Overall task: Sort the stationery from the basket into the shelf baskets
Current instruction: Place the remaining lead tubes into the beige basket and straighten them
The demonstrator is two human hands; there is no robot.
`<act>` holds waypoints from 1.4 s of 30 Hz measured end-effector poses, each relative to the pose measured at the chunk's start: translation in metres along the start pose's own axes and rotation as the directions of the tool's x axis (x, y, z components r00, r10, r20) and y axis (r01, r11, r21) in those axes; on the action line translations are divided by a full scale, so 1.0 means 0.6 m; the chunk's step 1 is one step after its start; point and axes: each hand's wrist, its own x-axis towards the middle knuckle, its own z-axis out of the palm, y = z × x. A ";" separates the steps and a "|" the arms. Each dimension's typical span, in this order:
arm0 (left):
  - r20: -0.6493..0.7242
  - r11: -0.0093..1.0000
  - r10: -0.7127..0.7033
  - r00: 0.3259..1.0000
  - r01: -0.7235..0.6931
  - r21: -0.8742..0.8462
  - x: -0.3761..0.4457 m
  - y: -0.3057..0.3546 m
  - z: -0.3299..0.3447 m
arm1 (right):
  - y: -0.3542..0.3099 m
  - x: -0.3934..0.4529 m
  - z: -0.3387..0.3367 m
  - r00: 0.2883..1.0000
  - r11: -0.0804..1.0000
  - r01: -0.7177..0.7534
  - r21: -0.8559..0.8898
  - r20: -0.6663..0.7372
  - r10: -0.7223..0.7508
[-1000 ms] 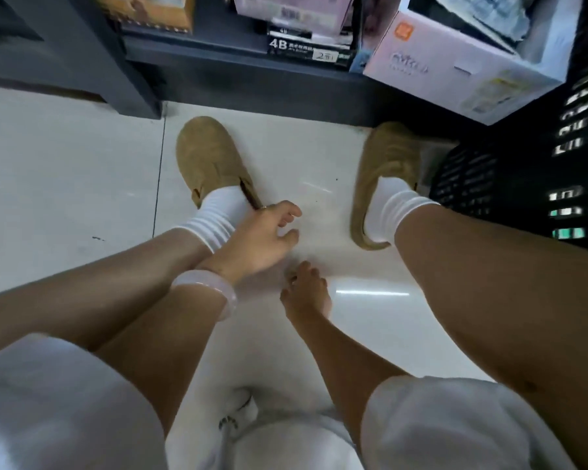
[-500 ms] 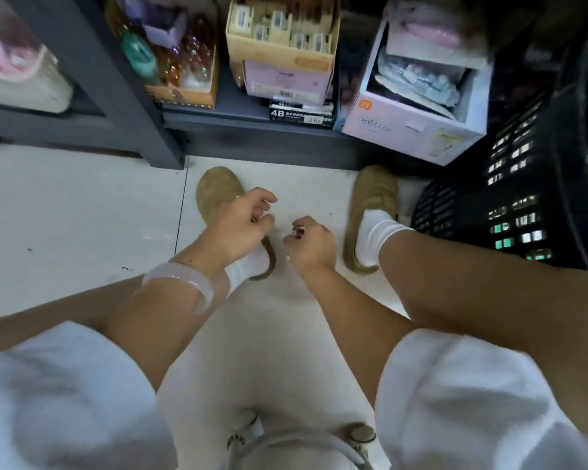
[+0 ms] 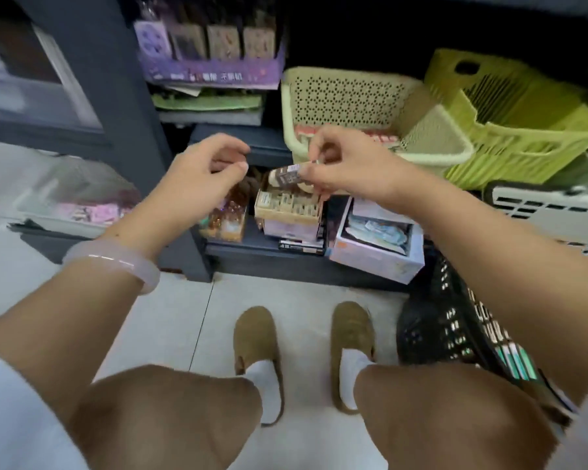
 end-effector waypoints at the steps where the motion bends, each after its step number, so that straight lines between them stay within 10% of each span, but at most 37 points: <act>1: -0.041 1.000 0.009 0.999 -0.010 -0.019 0.014 0.009 0.002 | -0.011 0.004 -0.014 1.000 1.000 0.014 0.022 0.009 -0.014; 18: -0.200 0.986 -0.159 0.967 0.166 0.016 0.168 0.048 0.112 | 0.095 0.148 -0.167 0.957 0.801 -0.288 -0.525 -0.134 0.257; 24: -0.326 0.982 -0.060 0.943 0.113 0.148 0.193 0.084 0.112 | 0.123 0.166 -0.145 0.969 0.763 -0.169 -0.624 0.039 0.246; 42: -0.122 0.948 0.049 0.991 -0.007 0.319 0.216 0.093 0.135 | 0.152 0.206 -0.152 0.971 0.688 0.071 -0.723 0.208 0.118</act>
